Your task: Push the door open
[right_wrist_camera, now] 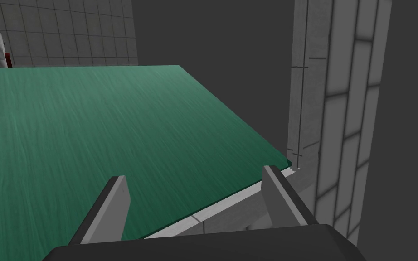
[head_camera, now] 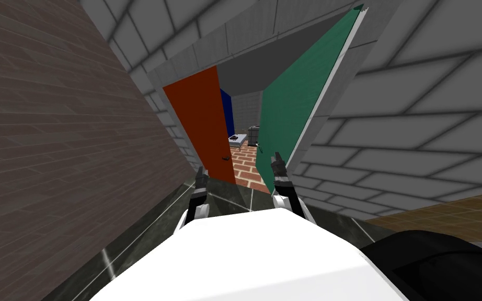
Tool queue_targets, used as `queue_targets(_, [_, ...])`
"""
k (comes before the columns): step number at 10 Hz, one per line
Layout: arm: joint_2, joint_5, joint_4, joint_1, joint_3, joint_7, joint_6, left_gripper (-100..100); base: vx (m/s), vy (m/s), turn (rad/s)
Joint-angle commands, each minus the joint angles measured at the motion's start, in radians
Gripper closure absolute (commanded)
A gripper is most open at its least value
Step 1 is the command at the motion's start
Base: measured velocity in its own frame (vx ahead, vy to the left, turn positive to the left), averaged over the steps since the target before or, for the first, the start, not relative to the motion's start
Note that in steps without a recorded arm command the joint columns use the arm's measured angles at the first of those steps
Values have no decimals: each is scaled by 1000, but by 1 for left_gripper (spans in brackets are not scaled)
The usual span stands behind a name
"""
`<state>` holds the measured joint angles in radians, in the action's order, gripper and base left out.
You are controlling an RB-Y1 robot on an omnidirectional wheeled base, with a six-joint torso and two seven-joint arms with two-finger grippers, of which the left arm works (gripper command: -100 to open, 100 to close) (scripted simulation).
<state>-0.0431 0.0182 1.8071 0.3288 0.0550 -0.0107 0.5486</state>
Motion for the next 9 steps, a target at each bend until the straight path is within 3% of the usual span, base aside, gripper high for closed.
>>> queue_targets(1, [-6, -3, -50, -24, 4, 1, 11, -100, 58, 76, -170])
queue_targets(2, [-6, -3, -62, -24, 4, 1, 11, -100, 47, 63, -83])
queue_targets(8, [-16, -12, -253, -101, 12, 8, 51, -100, 51, 86, -130])
queue_targets(9, [-16, -12, -262, -101, 12, 8, 51, -100, 37, 77, -84])
